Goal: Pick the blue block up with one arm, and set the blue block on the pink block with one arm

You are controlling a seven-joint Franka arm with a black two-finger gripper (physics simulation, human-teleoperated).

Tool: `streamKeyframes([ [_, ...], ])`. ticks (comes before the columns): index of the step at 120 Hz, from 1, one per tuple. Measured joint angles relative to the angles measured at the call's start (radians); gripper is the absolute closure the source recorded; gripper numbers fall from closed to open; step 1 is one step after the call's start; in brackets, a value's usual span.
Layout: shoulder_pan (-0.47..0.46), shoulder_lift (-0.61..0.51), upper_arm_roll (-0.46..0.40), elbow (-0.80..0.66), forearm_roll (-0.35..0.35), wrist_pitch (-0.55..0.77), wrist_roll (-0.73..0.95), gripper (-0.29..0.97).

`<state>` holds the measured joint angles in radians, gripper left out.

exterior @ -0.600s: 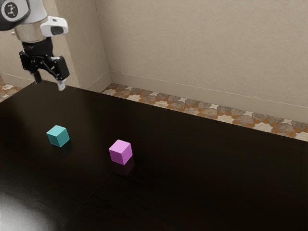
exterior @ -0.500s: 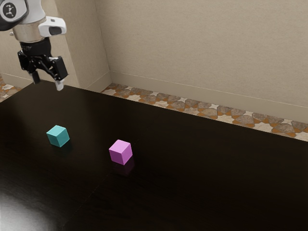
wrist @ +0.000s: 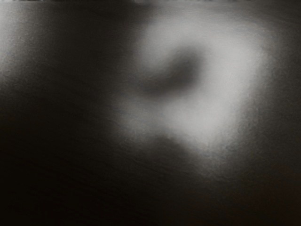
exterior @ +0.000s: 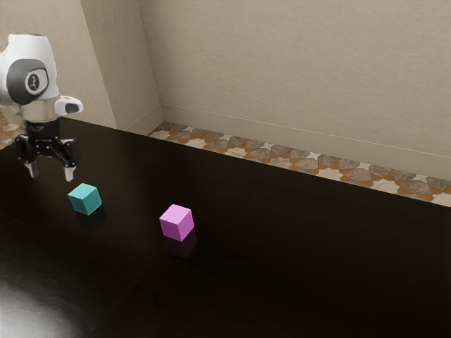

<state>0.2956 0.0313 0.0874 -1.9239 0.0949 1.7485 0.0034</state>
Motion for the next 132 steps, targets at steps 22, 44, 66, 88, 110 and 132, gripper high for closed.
streamKeyframes([
  [22,0.047,0.131,-0.001,-0.001,0.005,0.156,0.017,0.0],
  [44,0.078,0.218,-0.001,0.006,0.003,0.28,0.069,0.0],
  [66,0.086,0.274,-0.002,0.007,0.002,0.408,0.129,0.0],
  [88,0.104,0.322,0.0,0.002,0.01,0.583,0.192,0.0],
  [110,0.122,0.358,-0.001,0.005,-0.01,0.696,0.269,0.0],
  [132,0.125,0.402,-0.008,0.03,-0.033,0.75,0.343,0.0],
])
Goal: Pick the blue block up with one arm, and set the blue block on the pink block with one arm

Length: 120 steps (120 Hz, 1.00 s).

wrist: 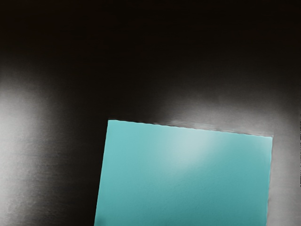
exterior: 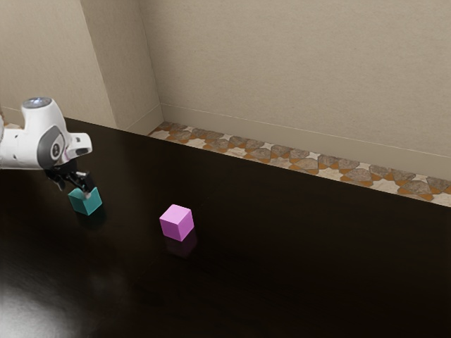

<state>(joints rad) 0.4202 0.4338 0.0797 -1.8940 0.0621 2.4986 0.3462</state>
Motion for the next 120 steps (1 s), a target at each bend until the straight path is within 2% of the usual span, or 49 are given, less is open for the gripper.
streamKeyframes([
  [62,0.0,0.038,-0.015,0.019,-0.056,0.037,0.117,0.0],
  [120,0.002,0.067,-0.018,0.01,-0.137,0.061,0.166,0.01],
])
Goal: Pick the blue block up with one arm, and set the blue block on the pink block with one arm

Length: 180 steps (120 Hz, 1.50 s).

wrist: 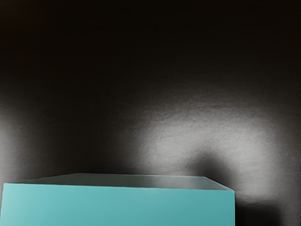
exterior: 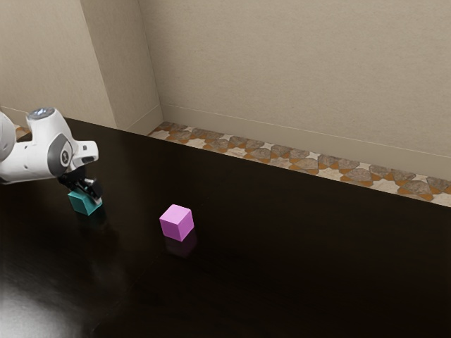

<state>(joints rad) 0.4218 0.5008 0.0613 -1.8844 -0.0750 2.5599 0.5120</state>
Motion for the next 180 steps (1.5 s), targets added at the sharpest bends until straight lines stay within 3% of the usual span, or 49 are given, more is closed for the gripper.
streamKeyframes([
  [23,0.0,-0.003,0.0,-0.004,-0.008,0.003,0.01,0.27],
  [46,-0.005,-0.028,0.001,-0.018,0.001,0.006,0.002,0.34],
  [61,-0.058,-0.17,0.001,-0.11,0.009,0.008,-0.02,0.35],
  [74,-0.181,-0.335,-0.023,-0.244,0.013,0.005,-0.087,0.35],
  [86,-0.259,-0.398,-0.048,-0.309,0.017,0.003,-0.172,0.37],
  [122,-0.304,-0.404,-0.149,-0.322,0.023,-0.001,-0.427,0.37],
  [180,-0.297,-0.312,-0.166,-0.26,0.089,-0.005,-0.698,0.37],
])
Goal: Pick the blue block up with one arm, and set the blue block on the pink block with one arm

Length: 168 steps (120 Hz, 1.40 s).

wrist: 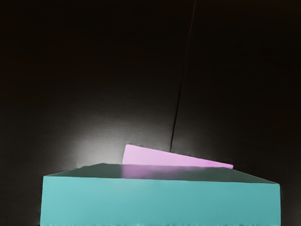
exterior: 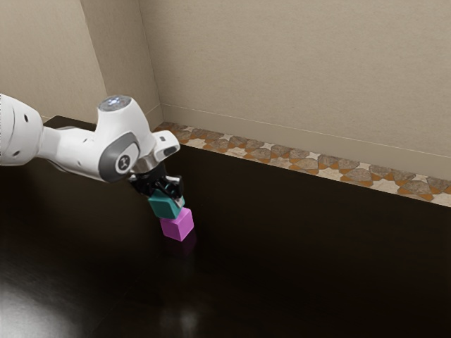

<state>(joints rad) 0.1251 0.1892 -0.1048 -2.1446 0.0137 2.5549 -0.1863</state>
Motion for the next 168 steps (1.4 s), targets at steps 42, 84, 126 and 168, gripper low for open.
streamKeyframes([
  [42,0.002,0.025,-0.002,0.035,0.147,0.0,-0.088,0.37],
  [84,0.002,0.042,-0.018,0.054,0.161,-0.001,-0.127,0.37],
  [126,0.003,0.029,-0.033,0.031,0.166,-0.001,-0.1,0.37],
  [168,0.004,-0.009,-0.043,0.031,0.144,-0.004,-0.057,0.11],
])
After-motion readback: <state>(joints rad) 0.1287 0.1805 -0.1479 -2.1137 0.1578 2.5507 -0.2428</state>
